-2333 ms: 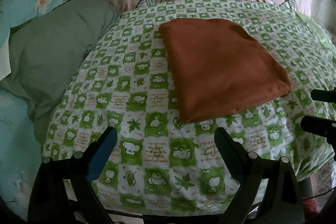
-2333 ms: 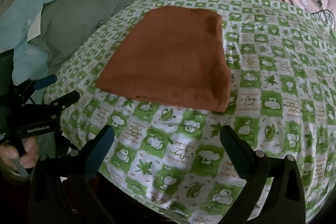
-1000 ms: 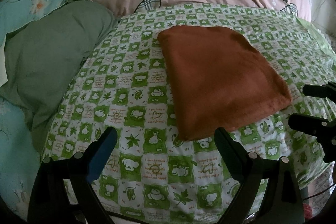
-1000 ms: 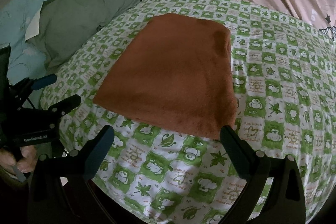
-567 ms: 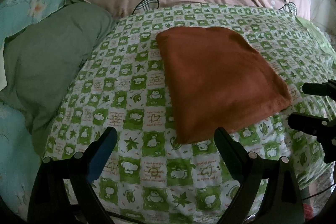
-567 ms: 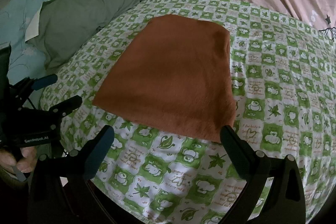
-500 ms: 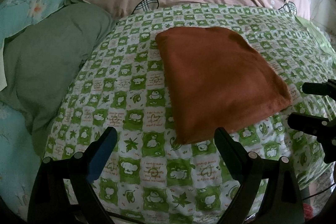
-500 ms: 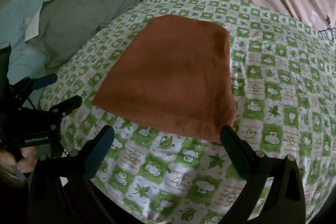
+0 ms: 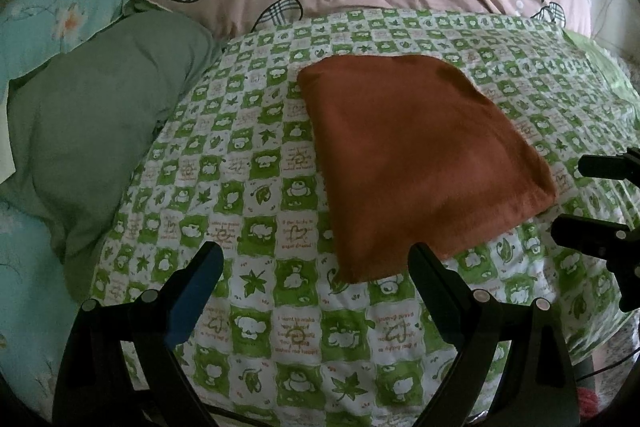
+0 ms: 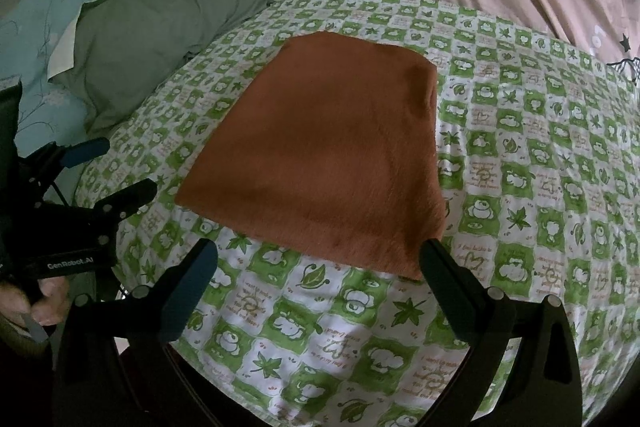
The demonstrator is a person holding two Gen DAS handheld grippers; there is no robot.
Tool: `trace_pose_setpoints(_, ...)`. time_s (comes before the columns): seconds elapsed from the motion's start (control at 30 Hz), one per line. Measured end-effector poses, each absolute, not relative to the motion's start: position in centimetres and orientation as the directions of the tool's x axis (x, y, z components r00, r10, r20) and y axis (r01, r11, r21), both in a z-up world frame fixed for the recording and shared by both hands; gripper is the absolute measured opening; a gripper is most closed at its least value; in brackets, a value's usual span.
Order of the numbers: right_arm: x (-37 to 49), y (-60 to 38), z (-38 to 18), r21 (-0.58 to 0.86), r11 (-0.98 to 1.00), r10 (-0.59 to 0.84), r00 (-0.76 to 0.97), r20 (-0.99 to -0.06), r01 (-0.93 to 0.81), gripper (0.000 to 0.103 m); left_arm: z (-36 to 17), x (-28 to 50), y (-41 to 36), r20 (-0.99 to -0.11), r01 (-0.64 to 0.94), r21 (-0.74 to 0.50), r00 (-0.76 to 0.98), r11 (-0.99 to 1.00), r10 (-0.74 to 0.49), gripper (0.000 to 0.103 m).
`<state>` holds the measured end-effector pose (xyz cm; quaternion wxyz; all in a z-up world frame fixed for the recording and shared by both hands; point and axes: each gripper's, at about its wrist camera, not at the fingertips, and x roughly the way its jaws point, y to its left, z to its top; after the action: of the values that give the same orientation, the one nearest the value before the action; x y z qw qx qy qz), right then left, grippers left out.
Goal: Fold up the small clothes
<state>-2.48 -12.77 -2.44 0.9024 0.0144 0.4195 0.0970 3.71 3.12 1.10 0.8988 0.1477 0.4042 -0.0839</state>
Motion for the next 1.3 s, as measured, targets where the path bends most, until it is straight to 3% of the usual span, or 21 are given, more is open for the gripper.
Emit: trace_pose_setpoints(1.3,-1.0,-13.8,-2.4,0.094,0.981,0.179,0.624,-0.761,-0.168,0.101,1.1,5.3,2.6,-0.750,0.273,0.207,0.660,0.940,-0.026,0.094)
